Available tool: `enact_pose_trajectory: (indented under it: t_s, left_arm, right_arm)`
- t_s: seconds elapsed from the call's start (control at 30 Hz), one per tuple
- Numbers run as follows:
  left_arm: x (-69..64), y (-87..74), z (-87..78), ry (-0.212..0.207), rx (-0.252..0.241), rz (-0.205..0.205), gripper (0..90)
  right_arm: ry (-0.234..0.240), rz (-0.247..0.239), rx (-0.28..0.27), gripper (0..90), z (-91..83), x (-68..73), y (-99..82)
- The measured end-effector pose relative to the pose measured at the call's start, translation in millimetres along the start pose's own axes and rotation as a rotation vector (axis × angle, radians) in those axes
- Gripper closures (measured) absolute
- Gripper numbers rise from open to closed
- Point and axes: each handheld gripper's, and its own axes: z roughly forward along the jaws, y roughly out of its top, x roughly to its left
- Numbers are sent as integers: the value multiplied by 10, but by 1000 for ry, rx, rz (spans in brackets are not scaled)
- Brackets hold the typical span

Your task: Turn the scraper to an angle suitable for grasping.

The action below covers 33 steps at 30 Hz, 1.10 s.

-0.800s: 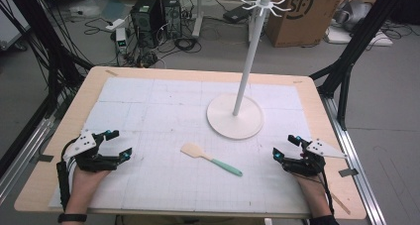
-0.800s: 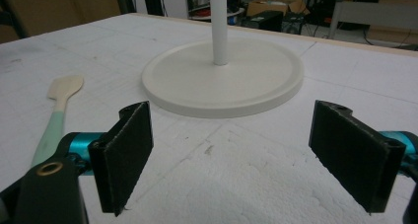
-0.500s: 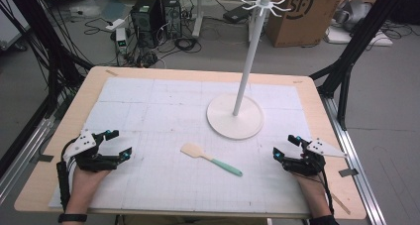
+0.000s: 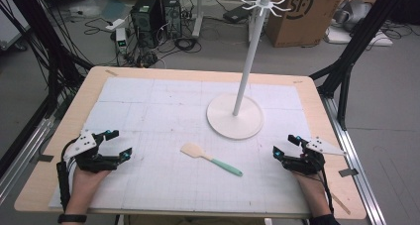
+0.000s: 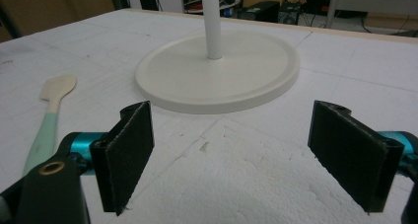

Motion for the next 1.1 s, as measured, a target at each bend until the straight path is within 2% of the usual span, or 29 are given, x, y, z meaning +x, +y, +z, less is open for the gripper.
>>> enact_pose_trajectory:
  t_s: [0.03, 0.2, 0.37, 0.63, 0.73, 1.1]
  left_arm:
    - [3, -1, -2, 1, -4, -5, 156]
    - [-1, 0, 0, 0, -1, 1, 157]
    - [7, -1, 0, 3, -6, -11, 157]
    - [-1, 1, 2, 10, 1, -1, 156]
    - [0, 0, 3, 12, -2, -6, 157]
    - [-1, 0, 4, 9, -1, -4, 157]
  right_arm:
    - [-1, 18, 5, 170, -1, 2, 2]
    - [-5, 2, 6, 170, -2, 21, 1]
    - [-3, 13, 2, 169, -6, 7, -1]
    - [-7, -21, 3, 171, -5, 45, 2]
    - [4, -35, -3, 174, -3, 63, 15]
    - [7, -35, 0, 174, 5, 68, 24]
